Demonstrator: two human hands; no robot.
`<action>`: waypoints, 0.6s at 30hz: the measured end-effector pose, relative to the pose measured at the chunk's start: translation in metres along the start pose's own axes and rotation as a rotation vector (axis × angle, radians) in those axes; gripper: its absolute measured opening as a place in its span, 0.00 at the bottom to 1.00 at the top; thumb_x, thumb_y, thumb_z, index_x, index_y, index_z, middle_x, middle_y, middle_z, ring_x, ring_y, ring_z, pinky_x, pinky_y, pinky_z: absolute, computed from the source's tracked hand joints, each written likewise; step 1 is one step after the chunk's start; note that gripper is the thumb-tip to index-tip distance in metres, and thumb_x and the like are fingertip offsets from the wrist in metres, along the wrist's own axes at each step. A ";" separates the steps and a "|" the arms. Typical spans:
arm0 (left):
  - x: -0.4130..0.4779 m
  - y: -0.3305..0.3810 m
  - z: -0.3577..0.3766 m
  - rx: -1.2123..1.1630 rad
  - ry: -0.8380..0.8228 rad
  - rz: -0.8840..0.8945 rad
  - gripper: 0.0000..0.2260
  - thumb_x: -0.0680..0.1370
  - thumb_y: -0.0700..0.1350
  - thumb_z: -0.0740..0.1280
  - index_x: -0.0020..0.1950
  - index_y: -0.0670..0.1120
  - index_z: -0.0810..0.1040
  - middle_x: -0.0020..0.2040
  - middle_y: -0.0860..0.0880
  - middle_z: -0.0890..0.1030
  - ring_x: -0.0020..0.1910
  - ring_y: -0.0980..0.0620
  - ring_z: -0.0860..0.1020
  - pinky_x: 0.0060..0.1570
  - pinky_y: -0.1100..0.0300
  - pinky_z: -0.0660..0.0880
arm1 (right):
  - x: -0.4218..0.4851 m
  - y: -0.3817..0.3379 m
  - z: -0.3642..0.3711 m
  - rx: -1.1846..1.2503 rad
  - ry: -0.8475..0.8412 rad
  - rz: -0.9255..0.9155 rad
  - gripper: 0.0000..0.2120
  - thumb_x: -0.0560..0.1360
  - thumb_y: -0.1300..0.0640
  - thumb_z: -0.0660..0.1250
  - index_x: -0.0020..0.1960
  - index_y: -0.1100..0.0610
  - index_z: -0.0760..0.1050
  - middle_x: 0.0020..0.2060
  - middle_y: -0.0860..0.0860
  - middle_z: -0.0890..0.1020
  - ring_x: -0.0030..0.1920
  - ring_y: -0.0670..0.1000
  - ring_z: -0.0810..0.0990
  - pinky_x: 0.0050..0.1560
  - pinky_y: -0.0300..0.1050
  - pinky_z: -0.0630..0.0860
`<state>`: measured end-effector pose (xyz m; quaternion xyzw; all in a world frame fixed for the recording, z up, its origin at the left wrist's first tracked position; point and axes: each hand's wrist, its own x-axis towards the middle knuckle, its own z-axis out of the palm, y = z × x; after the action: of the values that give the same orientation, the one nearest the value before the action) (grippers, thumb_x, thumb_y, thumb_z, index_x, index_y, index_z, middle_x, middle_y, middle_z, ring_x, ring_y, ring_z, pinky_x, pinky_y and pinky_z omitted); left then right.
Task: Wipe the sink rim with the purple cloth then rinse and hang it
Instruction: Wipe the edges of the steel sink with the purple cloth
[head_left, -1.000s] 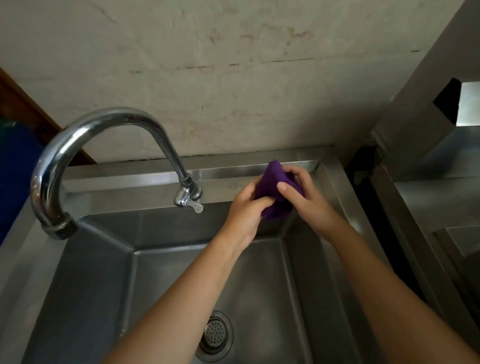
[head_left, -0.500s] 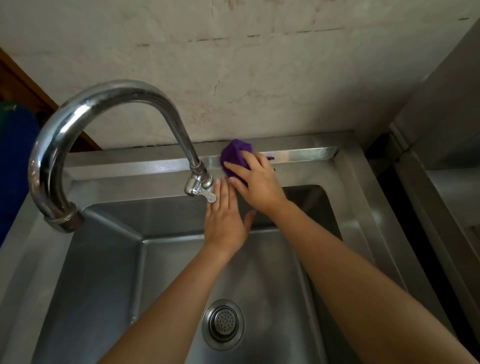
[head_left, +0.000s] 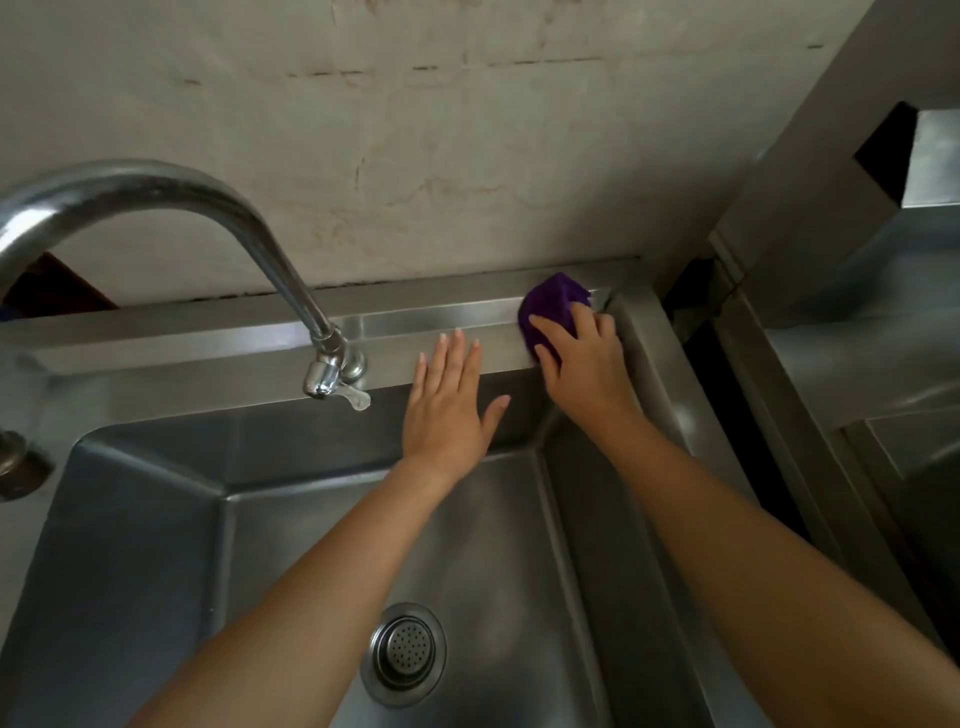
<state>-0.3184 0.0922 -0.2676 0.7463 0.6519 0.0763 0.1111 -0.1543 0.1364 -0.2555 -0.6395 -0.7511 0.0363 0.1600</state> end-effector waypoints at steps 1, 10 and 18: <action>0.007 0.002 0.001 0.018 -0.013 0.023 0.31 0.80 0.59 0.48 0.77 0.47 0.41 0.78 0.47 0.39 0.76 0.50 0.37 0.72 0.54 0.33 | -0.001 0.003 -0.002 -0.019 0.004 0.035 0.18 0.75 0.54 0.63 0.65 0.53 0.73 0.62 0.59 0.74 0.58 0.62 0.71 0.56 0.56 0.72; 0.016 0.000 0.013 0.130 0.007 0.052 0.35 0.78 0.63 0.50 0.77 0.47 0.41 0.78 0.48 0.39 0.76 0.50 0.37 0.74 0.52 0.36 | -0.020 0.008 -0.039 -0.069 -0.134 0.240 0.14 0.74 0.54 0.63 0.57 0.54 0.79 0.58 0.58 0.75 0.58 0.61 0.70 0.59 0.54 0.71; 0.017 -0.001 0.016 0.150 0.032 0.058 0.36 0.75 0.66 0.44 0.77 0.47 0.42 0.78 0.48 0.40 0.77 0.50 0.38 0.72 0.53 0.33 | 0.025 0.015 -0.018 -0.054 -0.063 0.134 0.24 0.74 0.54 0.61 0.70 0.53 0.67 0.67 0.62 0.69 0.66 0.64 0.66 0.67 0.58 0.63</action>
<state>-0.3130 0.1083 -0.2844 0.7697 0.6356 0.0425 0.0421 -0.1381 0.1604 -0.2372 -0.6909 -0.7120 0.0470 0.1162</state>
